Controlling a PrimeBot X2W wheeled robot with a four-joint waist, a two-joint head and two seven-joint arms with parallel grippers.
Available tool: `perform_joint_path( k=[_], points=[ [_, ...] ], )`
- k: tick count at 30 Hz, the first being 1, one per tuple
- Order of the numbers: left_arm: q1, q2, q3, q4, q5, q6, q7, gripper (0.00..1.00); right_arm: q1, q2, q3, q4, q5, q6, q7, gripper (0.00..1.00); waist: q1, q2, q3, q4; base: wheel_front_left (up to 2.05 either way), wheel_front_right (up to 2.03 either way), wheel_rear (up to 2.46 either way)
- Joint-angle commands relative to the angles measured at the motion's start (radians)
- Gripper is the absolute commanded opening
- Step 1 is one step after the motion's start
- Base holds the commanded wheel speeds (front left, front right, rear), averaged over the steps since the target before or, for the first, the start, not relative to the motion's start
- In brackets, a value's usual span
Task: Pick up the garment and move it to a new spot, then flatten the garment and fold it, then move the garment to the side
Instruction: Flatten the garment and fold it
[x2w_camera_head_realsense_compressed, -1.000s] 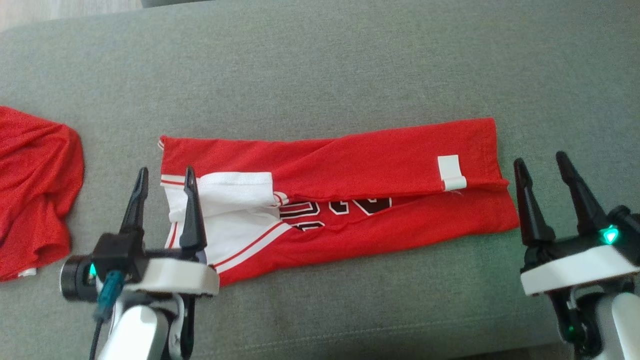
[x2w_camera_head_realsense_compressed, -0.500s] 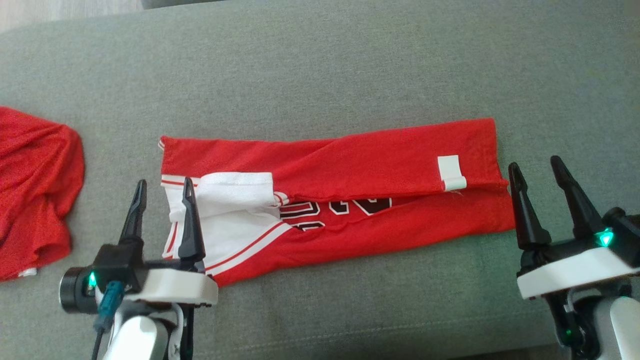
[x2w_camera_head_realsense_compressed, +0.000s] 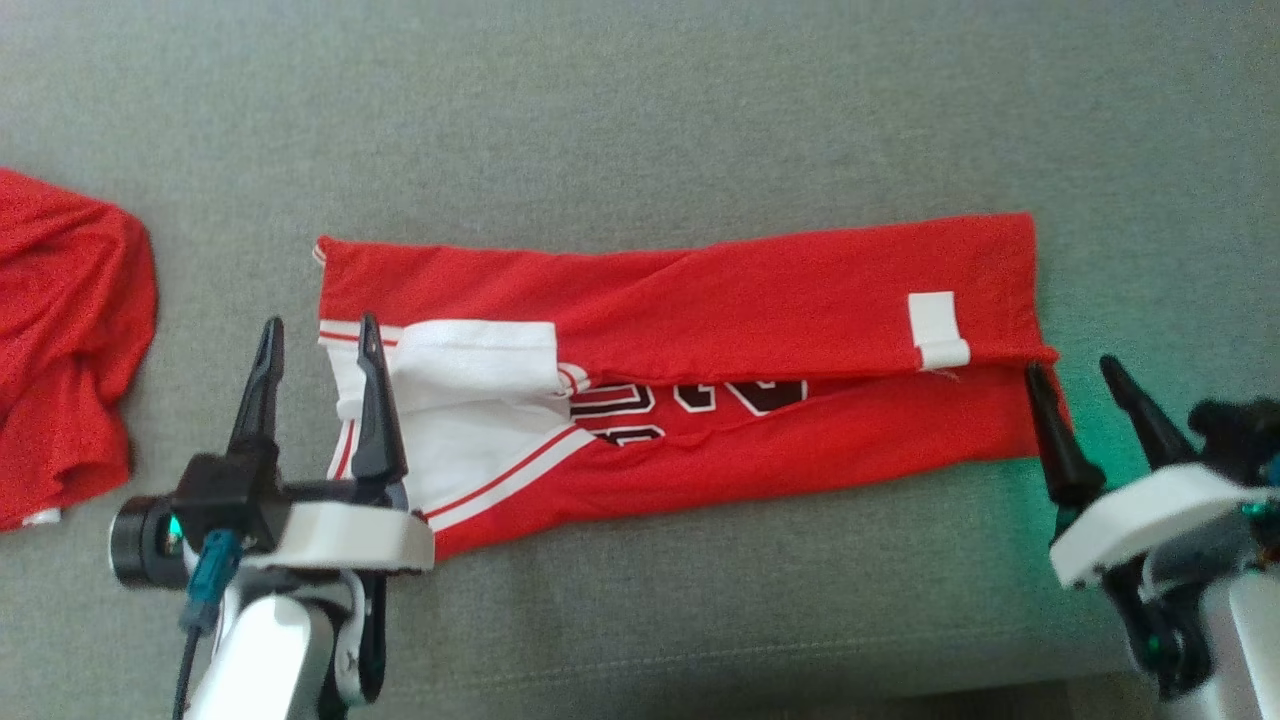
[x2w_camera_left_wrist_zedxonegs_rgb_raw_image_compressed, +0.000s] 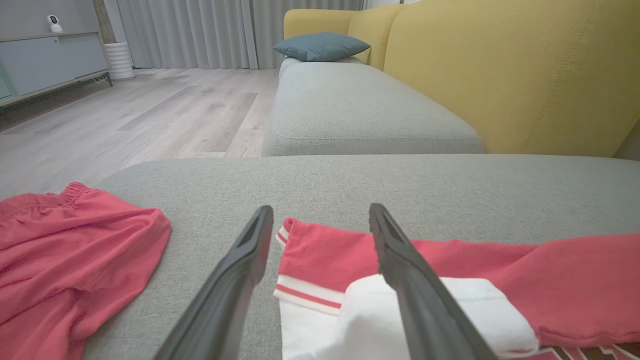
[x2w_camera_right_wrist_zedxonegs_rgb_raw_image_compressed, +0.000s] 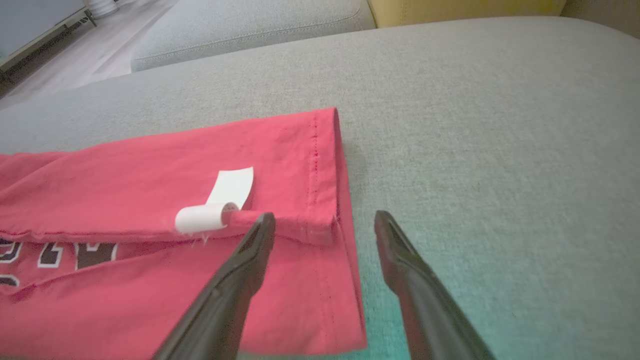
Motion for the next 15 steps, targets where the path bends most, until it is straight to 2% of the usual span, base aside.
perform_joint_path(
  k=[1, 7, 13, 14, 15],
  points=[
    [-0.05, 0.011, 0.041, -0.036, 0.013, 0.005, -0.004, 1.0, -0.069, -0.035, 0.015, 0.0, 0.012, 0.004, 0.008, 1.0, 0.0, -0.0001, 0.03, 0.014, 0.0, 0.0, 0.0],
    [-0.084, -0.001, 0.034, -0.027, 0.022, -0.002, -0.005, 1.0, -0.134, -0.054, 0.037, 0.116, 0.048, 0.004, 0.072, 1.0, 0.0, -0.0001, 0.057, 0.033, 0.0, 0.0, 0.0],
    [-0.097, -0.009, 0.033, -0.025, 0.028, -0.013, -0.005, 1.0, -0.126, -0.058, 0.072, 0.163, 0.106, 0.004, 0.236, 0.98, 0.0, -0.0001, 0.063, 0.039, 0.0, 0.0, 0.0],
    [-0.098, -0.009, 0.034, -0.023, 0.029, -0.016, -0.005, 1.0, -0.122, -0.057, 0.074, 0.16, 0.118, 0.004, 0.258, 0.65, 0.0, -0.0001, 0.063, 0.039, 0.0, 0.0, 0.0],
    [-0.098, -0.009, 0.034, -0.022, 0.029, -0.018, -0.005, 1.0, -0.12, -0.058, 0.075, 0.154, 0.126, 0.004, 0.272, 0.12, 0.0, -0.0001, 0.063, 0.038, 0.0, 0.0, 0.0]
  ],
)
